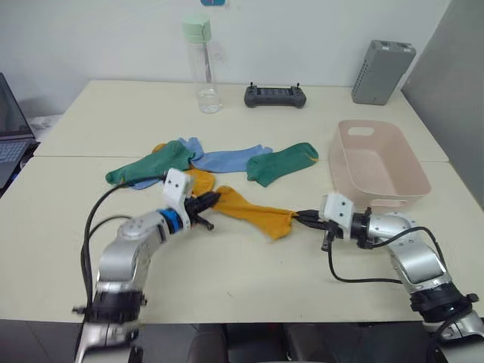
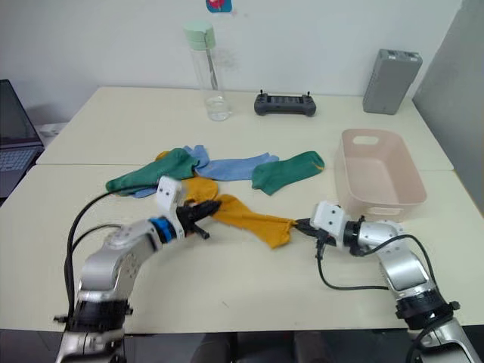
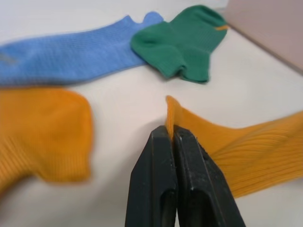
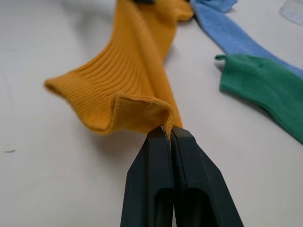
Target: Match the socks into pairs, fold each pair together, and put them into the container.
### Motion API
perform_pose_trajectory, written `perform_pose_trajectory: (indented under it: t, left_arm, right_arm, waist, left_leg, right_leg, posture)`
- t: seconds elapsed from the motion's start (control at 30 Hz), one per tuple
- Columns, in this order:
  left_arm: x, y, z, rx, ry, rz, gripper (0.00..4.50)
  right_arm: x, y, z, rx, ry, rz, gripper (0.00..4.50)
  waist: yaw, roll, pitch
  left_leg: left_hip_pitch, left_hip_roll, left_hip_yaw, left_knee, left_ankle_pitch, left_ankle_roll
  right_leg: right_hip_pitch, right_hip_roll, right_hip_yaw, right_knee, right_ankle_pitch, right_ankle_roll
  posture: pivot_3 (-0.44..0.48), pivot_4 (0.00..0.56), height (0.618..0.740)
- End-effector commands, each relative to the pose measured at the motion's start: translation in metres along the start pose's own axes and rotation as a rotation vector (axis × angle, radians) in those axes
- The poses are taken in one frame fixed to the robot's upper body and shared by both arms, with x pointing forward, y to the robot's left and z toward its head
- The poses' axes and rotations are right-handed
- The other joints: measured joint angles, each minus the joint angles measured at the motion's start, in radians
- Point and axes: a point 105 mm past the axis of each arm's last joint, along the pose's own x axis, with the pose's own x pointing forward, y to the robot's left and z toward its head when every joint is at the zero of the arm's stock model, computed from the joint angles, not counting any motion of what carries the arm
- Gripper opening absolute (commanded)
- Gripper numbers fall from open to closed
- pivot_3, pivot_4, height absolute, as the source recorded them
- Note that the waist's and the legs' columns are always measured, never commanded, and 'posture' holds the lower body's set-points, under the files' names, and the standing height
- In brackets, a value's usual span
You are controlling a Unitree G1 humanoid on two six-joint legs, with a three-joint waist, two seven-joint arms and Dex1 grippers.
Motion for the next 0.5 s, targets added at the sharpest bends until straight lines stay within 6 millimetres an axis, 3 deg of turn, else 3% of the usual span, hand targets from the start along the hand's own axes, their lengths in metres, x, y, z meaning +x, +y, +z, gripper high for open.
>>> perform_pose_trajectory:
  t: [0.03, 0.13, 0.37, 0.47, 0.5]
  left_arm:
    - [-0.016, -0.012, 0.008, -0.017, -0.054, 0.063, 0.00]
    - [-0.022, -0.013, 0.003, -0.060, -0.078, 0.120, 0.00]
    - [-0.050, -0.007, -0.009, -0.031, -0.013, 0.101, 1.84]
    - [-0.062, -0.005, -0.003, 0.014, 0.007, -0.008, 2.83]
    - [-0.064, 0.001, -0.001, 0.027, 0.015, -0.019, 2.84]
  right_arm:
    - [-0.007, -0.003, 0.008, 0.017, -0.042, 0.005, 0.02]
    - [-0.012, -0.006, 0.011, 0.064, -0.064, -0.002, 0.68]
    - [-0.047, -0.004, 0.000, 0.227, 0.006, -0.110, 3.07]
    - [-0.053, 0.002, 0.003, 0.420, -0.017, -0.181, 4.18]
    - [-0.053, 0.005, 0.007, 0.499, -0.049, -0.191, 4.47]
  waist:
    - [0.000, 0.000, 0.000]
    - [0.000, 0.000, 0.000]
    - [0.004, 0.000, 0.000]
    - [0.004, 0.000, 0.000]
    - [0.003, 0.000, 0.000]
  left_leg:
    - [0.001, 0.000, 0.000, 0.001, 0.000, 0.000]
    - [0.001, -0.001, 0.000, 0.003, 0.000, 0.000]
    - [0.002, -0.001, 0.001, 0.003, 0.000, 0.000]
    - [0.001, -0.001, 0.001, 0.002, 0.000, 0.000]
    - [0.001, -0.001, 0.001, 0.001, 0.000, 0.000]
  right_leg:
    - [0.001, 0.000, 0.000, 0.000, 0.000, 0.000]
    - [0.003, 0.000, 0.001, 0.000, 0.002, 0.003]
    - [0.003, 0.000, 0.002, -0.001, 0.000, 0.000]
    - [0.001, 0.000, 0.002, -0.001, -0.003, -0.005]
    - [0.000, 0.000, 0.002, -0.001, -0.003, -0.006]
  posture:
    - [0.000, 0.150, 0.740]
    - [0.000, 0.150, 0.740]
    - [0.000, 0.150, 0.740]
    - [0.000, 0.150, 0.740]
    - [0.000, 0.150, 0.740]
